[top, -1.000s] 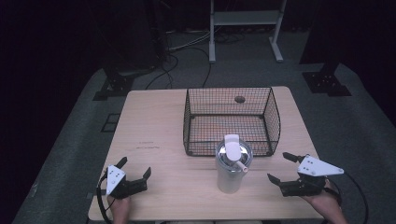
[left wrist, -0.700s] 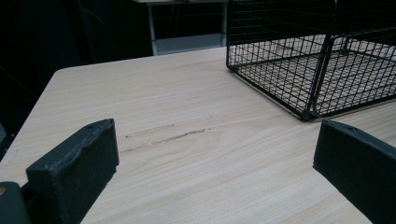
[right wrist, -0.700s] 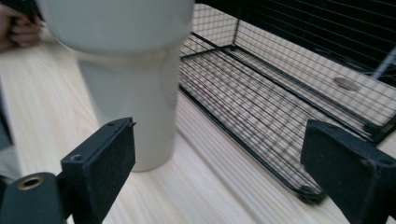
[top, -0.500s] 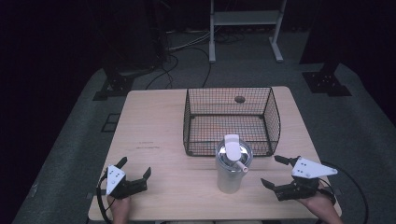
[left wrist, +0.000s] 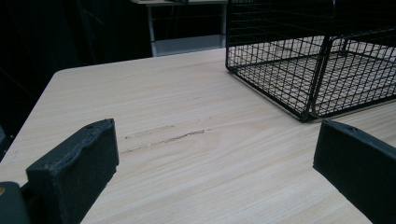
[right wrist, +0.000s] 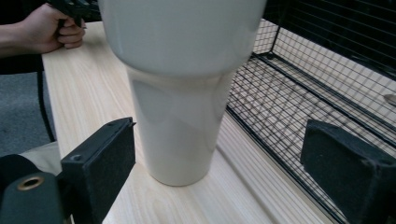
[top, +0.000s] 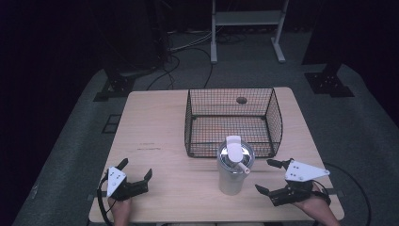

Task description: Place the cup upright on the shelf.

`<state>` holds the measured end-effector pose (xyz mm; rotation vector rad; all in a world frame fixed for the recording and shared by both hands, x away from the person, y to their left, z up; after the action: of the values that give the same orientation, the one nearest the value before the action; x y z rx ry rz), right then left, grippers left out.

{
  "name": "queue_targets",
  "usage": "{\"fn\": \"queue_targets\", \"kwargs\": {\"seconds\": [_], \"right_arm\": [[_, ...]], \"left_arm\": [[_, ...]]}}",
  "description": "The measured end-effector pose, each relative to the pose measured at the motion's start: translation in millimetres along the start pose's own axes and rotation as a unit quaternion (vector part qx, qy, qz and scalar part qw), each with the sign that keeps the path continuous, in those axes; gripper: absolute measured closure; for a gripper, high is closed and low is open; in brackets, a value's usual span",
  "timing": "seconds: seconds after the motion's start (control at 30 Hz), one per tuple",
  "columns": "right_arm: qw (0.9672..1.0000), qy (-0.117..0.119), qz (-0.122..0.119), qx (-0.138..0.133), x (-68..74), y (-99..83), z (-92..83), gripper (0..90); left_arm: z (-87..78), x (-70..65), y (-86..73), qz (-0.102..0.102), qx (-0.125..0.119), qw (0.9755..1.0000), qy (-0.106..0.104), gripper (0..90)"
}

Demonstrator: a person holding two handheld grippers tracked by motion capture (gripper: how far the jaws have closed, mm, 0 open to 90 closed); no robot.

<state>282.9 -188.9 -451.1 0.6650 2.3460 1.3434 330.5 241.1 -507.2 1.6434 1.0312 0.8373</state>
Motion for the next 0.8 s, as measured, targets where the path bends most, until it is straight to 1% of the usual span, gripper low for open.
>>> {"fn": "queue_targets", "kwargs": {"seconds": [0.53,0.67,0.7,0.8], "right_arm": [[0.9993,0.033,-0.011,0.011,12.2,3.4,16.7,9.5],[0.9992,0.036,-0.015,0.012,14.3,3.9,21.7,9.4],[0.9991,0.04,-0.012,0.012,16.0,3.7,25.0,9.5],[0.9989,0.043,-0.009,0.014,17.9,3.7,30.0,9.4]], "left_arm": [[-0.1,-0.1,0.0,0.001,0.0,1.0,0.0,0.0],[-0.1,-0.1,0.0,0.0,0.0,1.0,-0.001,0.0],[-0.1,0.0,0.0,0.0,0.0,1.0,-0.001,0.0],[-0.5,0.0,0.1,0.0,-0.001,1.0,-0.001,0.0]]}}
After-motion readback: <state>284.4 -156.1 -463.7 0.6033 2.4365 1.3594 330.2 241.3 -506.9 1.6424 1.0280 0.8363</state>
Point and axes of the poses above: each handheld gripper's, and its own axes: z roughly forward along the jaws, y roughly out of its top, x roughly to its left, the point moved 8 cm from there along z, roughly forward along the jaws, and after that the axes turned 4 degrees about x, right-handed, at the moved point
